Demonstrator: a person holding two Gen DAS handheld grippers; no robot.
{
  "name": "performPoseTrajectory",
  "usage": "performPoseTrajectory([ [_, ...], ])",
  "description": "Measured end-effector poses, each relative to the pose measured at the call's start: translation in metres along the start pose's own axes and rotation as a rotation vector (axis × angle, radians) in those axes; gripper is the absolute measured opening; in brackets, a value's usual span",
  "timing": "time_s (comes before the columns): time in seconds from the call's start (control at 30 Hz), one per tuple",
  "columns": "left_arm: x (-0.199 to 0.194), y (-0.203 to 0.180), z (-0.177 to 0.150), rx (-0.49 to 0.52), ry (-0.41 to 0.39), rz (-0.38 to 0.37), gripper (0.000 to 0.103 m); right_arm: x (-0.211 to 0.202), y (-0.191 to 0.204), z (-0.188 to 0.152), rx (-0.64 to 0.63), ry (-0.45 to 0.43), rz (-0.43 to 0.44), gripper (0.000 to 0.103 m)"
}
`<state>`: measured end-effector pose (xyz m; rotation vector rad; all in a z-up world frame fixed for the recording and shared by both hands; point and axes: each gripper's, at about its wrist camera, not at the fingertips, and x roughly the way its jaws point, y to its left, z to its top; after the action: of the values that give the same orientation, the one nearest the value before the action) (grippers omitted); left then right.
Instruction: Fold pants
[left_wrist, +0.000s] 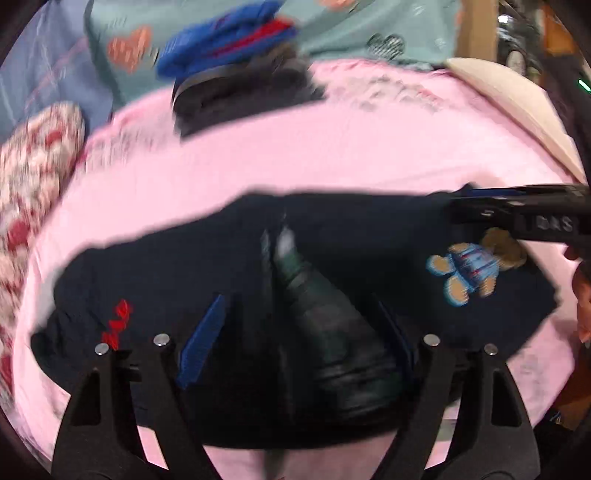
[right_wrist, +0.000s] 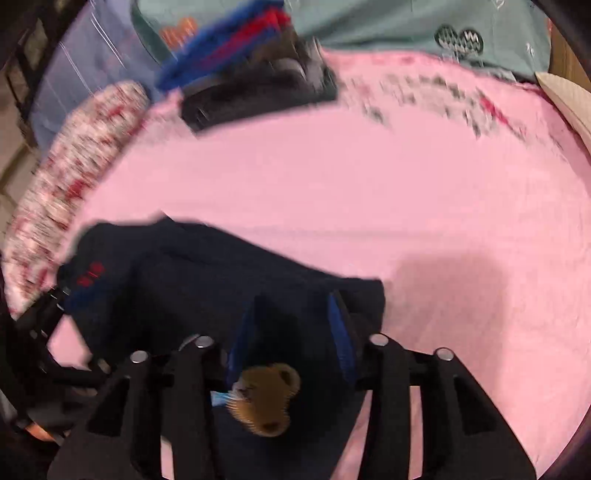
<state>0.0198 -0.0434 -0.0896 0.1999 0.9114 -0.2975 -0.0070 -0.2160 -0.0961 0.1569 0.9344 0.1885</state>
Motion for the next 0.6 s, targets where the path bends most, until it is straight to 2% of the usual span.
performPoseTrajectory([
  [0.03,0.005,0.015,-0.003,-0.079,0.019,-0.079,0.083,0.001,0.002,-0.002,-0.015,-0.006,-0.004,0.035],
  [0.07,0.005,0.02,-0.002,-0.101,0.019,-0.099,0.083,-0.001,0.005,-0.004,-0.023,-0.01,-0.008,0.035],
  [0.2,0.004,0.014,0.002,-0.07,0.017,-0.079,0.083,-0.023,0.018,0.0,-0.068,-0.051,0.017,0.04],
  [0.23,0.004,0.015,0.002,-0.076,0.02,-0.087,0.083,-0.012,0.021,0.001,-0.083,-0.006,0.01,0.041],
  [0.27,0.001,0.018,0.002,-0.082,0.016,-0.094,0.081,0.005,0.022,-0.002,-0.087,0.092,-0.003,0.041],
  [0.33,-0.022,0.027,-0.001,-0.086,-0.041,-0.073,0.078,0.005,0.031,0.001,-0.132,0.098,-0.046,0.041],
  [0.4,-0.06,0.046,-0.011,-0.11,-0.12,-0.061,0.08,-0.014,0.055,0.021,-0.179,0.067,0.019,0.045],
  [0.43,-0.072,0.057,-0.017,-0.127,-0.14,-0.041,0.085,-0.028,0.075,0.035,-0.229,0.026,0.044,0.049],
  [0.47,-0.085,0.074,-0.024,-0.162,-0.156,-0.016,0.089,-0.037,0.092,0.046,-0.276,-0.005,0.052,0.054],
  [0.5,-0.096,0.093,-0.032,-0.211,-0.168,0.009,0.091,-0.044,0.121,0.061,-0.348,-0.026,0.102,0.062],
  [0.6,-0.105,0.162,-0.058,-0.41,-0.129,0.06,0.091,-0.025,0.188,0.087,-0.481,0.024,0.21,0.068],
])
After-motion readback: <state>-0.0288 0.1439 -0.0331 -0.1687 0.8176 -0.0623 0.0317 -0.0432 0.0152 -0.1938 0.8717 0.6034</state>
